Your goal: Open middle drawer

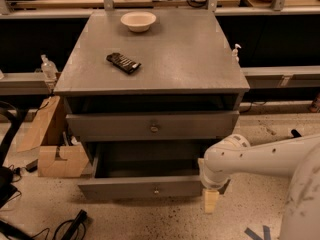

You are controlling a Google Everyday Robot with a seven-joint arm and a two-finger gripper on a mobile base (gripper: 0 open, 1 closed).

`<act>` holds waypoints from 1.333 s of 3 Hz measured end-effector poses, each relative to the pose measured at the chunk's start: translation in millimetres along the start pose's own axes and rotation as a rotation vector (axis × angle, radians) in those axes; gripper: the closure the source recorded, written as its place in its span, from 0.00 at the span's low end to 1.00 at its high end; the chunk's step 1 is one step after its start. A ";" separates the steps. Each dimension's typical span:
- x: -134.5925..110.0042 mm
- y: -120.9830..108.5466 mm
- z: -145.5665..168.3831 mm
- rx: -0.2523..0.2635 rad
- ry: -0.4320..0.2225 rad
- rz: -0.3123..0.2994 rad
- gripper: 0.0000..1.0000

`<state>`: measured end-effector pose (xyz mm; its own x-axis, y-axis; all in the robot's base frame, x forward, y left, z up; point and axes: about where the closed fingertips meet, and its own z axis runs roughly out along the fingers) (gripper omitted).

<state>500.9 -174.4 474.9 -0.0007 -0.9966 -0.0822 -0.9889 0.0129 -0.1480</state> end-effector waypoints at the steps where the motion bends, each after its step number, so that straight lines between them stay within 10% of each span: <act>1: -11.5 -2.1 29.4 -0.035 -0.065 0.003 0.00; 2: -12.0 -0.2 34.4 -0.043 -0.067 0.000 0.02; 4: -12.3 1.7 36.5 -0.048 -0.068 -0.001 0.48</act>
Offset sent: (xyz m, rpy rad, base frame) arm 0.0055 0.0113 -0.0223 0.0533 0.0266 0.0076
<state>504.7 -159.2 439.7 0.0091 -0.9888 -0.1488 -0.9949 0.0060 -0.1008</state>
